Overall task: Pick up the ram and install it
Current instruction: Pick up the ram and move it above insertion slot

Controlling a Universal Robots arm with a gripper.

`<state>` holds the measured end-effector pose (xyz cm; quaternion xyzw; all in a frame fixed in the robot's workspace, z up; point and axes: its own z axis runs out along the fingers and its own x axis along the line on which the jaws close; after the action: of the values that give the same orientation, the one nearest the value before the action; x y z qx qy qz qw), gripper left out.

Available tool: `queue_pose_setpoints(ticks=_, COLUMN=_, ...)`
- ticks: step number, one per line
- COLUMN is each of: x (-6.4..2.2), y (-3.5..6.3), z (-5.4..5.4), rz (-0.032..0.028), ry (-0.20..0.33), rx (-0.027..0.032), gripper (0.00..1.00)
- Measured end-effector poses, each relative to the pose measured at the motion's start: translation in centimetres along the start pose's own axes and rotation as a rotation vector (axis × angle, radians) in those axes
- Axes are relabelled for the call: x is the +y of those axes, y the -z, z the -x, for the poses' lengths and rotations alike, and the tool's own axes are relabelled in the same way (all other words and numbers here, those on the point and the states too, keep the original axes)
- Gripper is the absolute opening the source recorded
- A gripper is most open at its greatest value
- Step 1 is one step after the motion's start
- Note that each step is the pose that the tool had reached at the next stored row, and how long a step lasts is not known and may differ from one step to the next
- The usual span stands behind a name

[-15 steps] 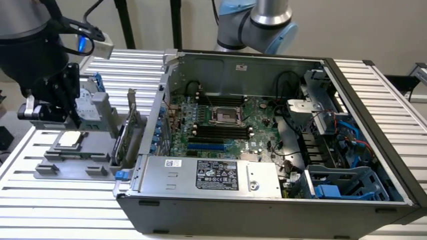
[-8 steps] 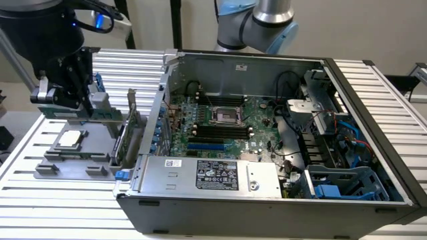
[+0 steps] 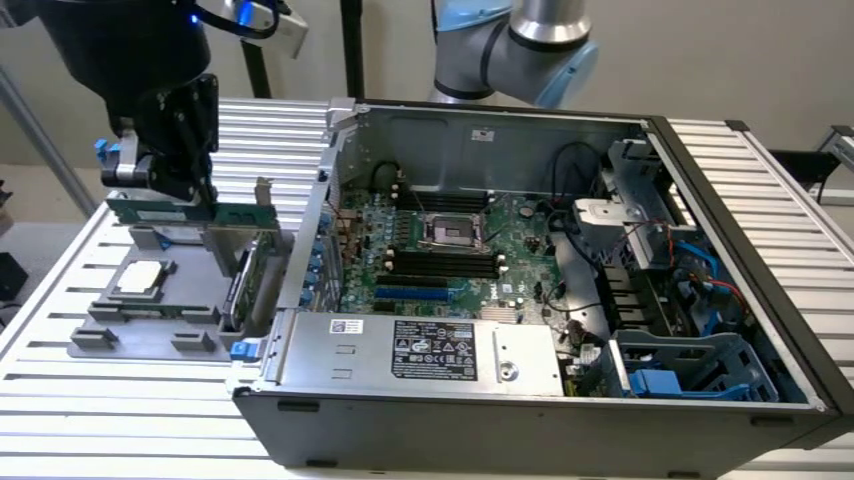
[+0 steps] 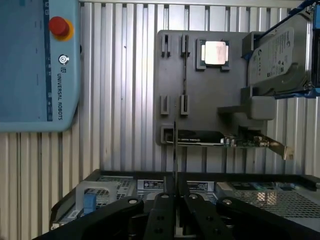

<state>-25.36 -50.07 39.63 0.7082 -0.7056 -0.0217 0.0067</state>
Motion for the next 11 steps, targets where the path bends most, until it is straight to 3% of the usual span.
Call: queue_pose_setpoints(ticks=11, x=-4.97, y=0.53, z=0.0, rz=0.0072, ry=0.0, rx=-0.0065, gripper=0.13)
